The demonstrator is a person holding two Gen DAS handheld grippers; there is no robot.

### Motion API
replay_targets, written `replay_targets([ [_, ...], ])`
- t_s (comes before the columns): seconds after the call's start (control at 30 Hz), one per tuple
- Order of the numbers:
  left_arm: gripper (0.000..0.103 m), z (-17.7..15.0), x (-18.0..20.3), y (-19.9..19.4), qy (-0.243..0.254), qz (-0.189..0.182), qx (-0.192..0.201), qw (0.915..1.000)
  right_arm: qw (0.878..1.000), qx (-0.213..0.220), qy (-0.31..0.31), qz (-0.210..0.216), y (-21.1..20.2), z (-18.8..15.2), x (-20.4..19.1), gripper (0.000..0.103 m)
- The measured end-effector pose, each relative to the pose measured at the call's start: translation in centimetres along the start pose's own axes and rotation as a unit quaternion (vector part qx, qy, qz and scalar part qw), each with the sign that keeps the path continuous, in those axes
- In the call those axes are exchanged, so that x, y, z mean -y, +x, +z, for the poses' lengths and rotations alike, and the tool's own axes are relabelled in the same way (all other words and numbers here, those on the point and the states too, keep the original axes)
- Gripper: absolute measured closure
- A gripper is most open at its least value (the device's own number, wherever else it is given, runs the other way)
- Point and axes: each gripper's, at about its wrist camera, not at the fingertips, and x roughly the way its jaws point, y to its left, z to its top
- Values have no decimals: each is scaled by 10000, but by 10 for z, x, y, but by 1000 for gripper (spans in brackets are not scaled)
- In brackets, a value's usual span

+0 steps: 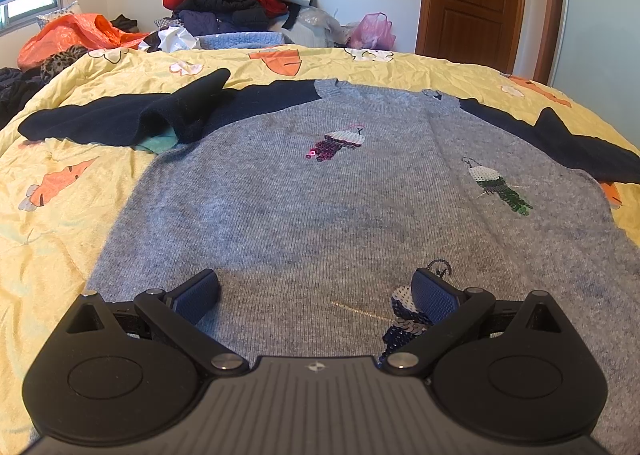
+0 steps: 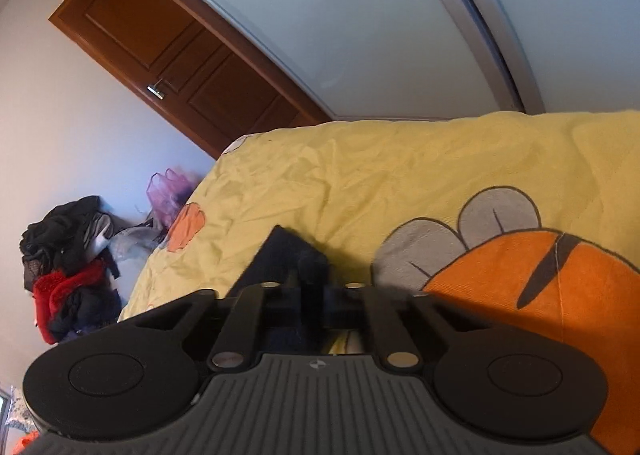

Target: Fold small clothes

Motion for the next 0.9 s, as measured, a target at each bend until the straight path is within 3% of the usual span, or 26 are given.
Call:
replay_targets([
  [0.07, 0, 1, 0, 0, -7, -12, 4, 10000, 9997, 105, -222, -41, -12, 1, -14, 92],
  [0.2, 0, 1, -1, 0, -41, -44, 19, 10000, 9895, 378, -1109, 851, -60, -19, -78, 92],
  [0.3, 0, 1, -2, 0, -45, -47, 20, 10000, 9683, 327, -1812, 1690, -90, -56, -140, 92],
  [0.43, 0, 1, -3, 0, -69, -70, 30, 9999, 9329, -252, -2652, 2424, -96, -129, -212, 92],
  [0.5, 0, 1, -3, 0, -78, -84, 34, 9999, 9215, -634, -2886, 2521, -85, -171, -234, 92],
  [0.6, 0, 1, -4, 0, -81, -98, 37, 9999, 9164, -1303, -2869, 2469, -70, -231, -248, 92],
  [0.7, 0, 1, -5, 1, -96, -122, 43, 9999, 9112, -1676, -2976, 2301, -68, -286, -256, 92],
  [0.83, 0, 1, -6, 1, -117, -144, 52, 9998, 9049, -1837, -3179, 2153, -69, -326, -249, 91],
  [0.9, 0, 0, -7, 0, -125, -152, 58, 9998, 9078, -1955, -2942, 2261, -63, -324, -234, 88],
])
